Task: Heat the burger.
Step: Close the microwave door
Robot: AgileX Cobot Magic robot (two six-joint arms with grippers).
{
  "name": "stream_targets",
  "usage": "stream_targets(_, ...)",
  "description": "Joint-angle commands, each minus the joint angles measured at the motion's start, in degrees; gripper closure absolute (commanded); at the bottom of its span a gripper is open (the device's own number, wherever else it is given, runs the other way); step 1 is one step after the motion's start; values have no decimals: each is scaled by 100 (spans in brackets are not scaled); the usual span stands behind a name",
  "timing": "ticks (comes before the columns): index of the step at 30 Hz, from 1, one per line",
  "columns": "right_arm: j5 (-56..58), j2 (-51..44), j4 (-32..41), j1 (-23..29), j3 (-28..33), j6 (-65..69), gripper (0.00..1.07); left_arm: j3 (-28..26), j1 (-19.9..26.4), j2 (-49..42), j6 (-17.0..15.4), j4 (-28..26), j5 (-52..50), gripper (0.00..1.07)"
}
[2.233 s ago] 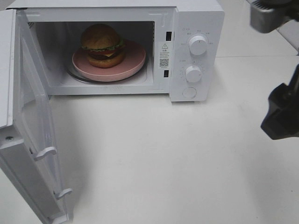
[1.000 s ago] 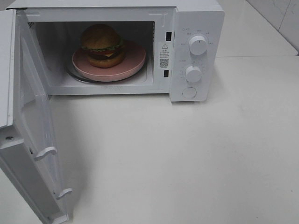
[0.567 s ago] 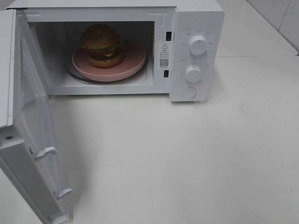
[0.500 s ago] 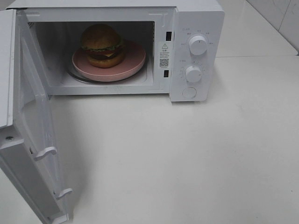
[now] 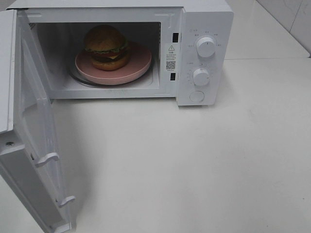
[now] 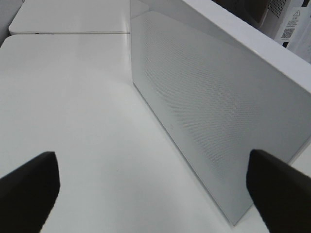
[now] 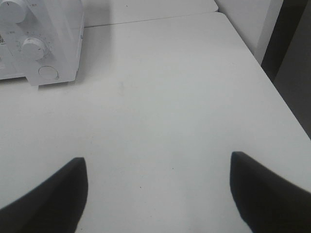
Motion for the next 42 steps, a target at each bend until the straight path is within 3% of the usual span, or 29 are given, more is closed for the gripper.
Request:
stream_targets(1,-86,-149,17,-52,11,-29,31,0,-29,-109,-17,-17,-17,7)
stream_targets(42,-86,-149,17,-52,11,-29,31,0,-29,-109,-17,-17,-17,7)
